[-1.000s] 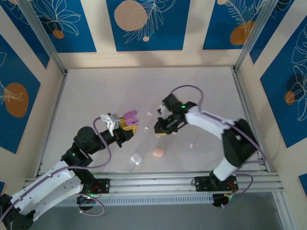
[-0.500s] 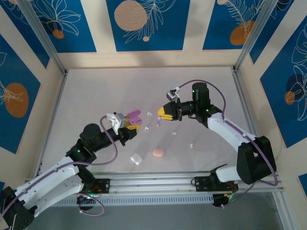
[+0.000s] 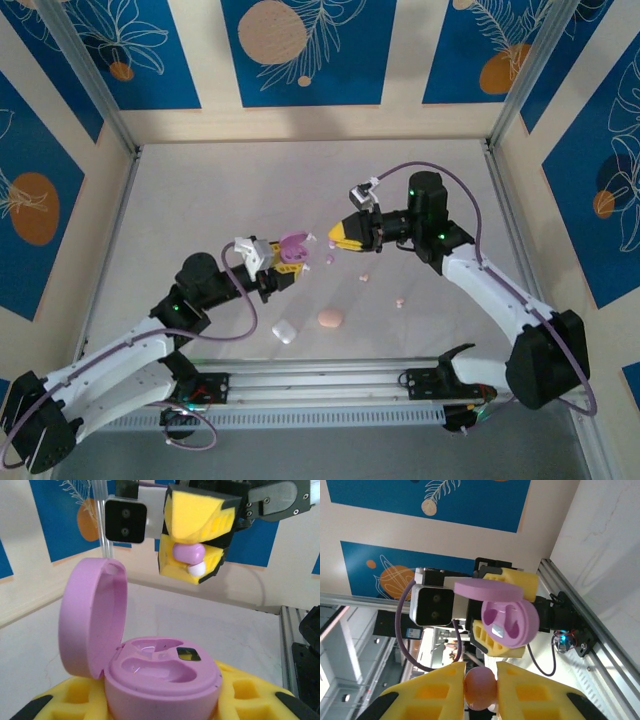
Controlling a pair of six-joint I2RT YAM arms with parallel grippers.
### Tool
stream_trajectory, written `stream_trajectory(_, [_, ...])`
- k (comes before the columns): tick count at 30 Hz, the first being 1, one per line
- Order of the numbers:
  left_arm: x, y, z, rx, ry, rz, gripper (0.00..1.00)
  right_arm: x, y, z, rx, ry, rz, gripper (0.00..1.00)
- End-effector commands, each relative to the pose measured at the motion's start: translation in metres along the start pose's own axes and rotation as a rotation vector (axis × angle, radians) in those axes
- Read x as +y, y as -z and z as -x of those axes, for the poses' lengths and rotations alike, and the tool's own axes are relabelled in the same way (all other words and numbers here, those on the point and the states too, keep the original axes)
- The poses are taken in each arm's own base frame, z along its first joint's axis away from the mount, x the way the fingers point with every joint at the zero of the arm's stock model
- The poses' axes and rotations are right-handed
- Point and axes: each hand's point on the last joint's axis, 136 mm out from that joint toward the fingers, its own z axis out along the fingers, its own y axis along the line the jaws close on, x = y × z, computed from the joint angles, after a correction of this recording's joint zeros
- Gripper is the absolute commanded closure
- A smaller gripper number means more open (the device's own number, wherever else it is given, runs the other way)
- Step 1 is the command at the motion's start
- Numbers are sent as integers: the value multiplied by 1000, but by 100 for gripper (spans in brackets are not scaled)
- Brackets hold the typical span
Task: Insert the wireless bluetooth earbuds into the charging case
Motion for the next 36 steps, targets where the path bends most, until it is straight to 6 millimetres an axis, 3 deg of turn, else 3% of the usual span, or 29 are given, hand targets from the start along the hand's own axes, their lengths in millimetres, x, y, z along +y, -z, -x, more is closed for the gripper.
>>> stream_trajectory(1, [-10,-3,35,-126,-54,-63,71,11,-3,-7,-23,105,-42,80])
stream_trajectory(9, [-13,-14,42,-174,-6,-114,71,15,-15,-16,-30,214,-102,79])
stream_trajectory(25, [-20,-17,44,-168,26,-163,71,23,-23,2,-78,245,-101,80])
stream_trajectory(36, [-18,-16,45,-172,17,-150,71,24,-29,2,-65,244,-97,80])
